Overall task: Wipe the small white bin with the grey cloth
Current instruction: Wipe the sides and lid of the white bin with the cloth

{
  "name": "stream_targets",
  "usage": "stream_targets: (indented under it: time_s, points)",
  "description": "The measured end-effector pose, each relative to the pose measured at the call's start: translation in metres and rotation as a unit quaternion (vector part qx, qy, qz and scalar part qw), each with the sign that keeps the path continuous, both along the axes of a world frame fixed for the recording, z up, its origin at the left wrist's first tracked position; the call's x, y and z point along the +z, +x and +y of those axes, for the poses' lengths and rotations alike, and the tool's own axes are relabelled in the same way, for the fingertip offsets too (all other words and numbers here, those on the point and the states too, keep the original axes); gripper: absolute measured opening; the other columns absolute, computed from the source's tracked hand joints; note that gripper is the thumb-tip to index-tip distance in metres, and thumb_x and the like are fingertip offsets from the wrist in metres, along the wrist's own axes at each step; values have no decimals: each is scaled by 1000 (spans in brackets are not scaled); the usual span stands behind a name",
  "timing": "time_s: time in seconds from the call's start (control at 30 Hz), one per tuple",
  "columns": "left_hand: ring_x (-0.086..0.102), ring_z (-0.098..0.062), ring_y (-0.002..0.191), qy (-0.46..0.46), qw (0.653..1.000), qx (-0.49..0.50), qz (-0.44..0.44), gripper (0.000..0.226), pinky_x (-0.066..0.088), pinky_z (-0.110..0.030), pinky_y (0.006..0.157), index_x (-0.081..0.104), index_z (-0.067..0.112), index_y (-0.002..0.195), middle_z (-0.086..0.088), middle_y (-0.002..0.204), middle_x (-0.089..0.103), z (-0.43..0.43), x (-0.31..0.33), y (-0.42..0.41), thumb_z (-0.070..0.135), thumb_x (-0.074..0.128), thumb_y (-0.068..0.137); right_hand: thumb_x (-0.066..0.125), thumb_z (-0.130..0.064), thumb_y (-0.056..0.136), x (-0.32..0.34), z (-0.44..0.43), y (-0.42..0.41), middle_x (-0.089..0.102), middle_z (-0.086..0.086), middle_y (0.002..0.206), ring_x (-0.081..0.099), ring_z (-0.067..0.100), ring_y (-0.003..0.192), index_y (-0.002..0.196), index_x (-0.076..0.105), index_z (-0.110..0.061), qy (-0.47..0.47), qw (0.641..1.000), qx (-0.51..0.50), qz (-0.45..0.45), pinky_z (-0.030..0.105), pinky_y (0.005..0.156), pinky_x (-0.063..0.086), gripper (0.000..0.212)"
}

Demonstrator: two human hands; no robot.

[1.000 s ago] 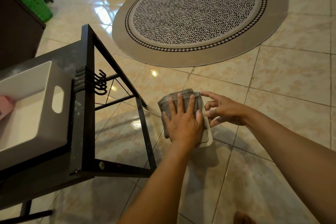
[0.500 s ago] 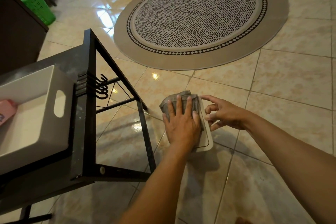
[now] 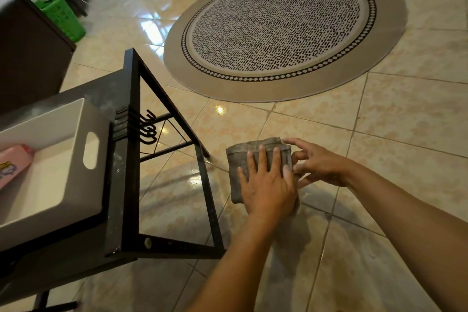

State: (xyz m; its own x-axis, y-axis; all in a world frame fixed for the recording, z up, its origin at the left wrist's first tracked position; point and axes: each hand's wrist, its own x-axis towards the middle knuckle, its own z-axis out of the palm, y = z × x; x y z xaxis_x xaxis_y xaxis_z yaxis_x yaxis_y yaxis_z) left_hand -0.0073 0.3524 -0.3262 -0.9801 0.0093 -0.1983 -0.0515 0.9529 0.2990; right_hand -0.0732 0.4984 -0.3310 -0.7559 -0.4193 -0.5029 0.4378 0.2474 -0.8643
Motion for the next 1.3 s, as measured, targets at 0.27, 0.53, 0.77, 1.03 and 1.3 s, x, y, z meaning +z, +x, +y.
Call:
stream_targets:
  time_s: [0.27, 0.53, 0.77, 1.03, 1.3]
  points:
    - [-26, -27, 145, 1, 999, -25, 30, 63, -12, -50, 118, -5, 43, 153, 3, 162, -18, -35, -15, -5, 58, 23, 98, 56, 15, 86, 1, 2, -1, 61, 20, 116, 72, 28, 85, 149, 32, -33, -10, 1000, 5, -9, 41, 68, 62, 82]
    - [-22, -26, 147, -4, 1000, 18, 23, 62, -5, -58, 118, -4, 42, 154, 1, 164, -14, -24, -15, -10, 50, 24, 99, 57, 14, 86, 2, 0, 0, 62, 21, 109, 72, 34, 90, 146, 37, -32, -8, 1000, 5, -4, 51, 75, 61, 78]
    - [-34, -35, 141, -26, 999, 13, 17, 62, -18, -66, 105, -12, 54, 148, 2, 158, -31, -8, -14, 17, 65, 19, 95, 58, 15, 85, -1, 1, -2, 64, 16, 114, 72, 33, 93, 149, 31, -32, -6, 1000, 10, -10, 41, 68, 61, 84]
    - [-28, -34, 144, 7, 999, 38, -4, 60, 4, -67, 115, -10, 53, 148, 0, 162, -22, -27, -13, 2, 54, 23, 99, 60, 13, 86, -4, 2, -3, 57, 16, 94, 68, 25, 76, 149, 33, -33, -12, 1000, -2, -6, 47, 74, 62, 82]
    - [-27, -33, 144, -25, 999, 16, -14, 59, -5, -65, 113, -11, 48, 150, 1, 162, -21, -6, -8, -19, 51, 19, 100, 58, 12, 88, -1, 1, -1, 60, 17, 99, 69, 27, 80, 151, 30, -33, -14, 1000, 0, -5, 40, 69, 61, 82]
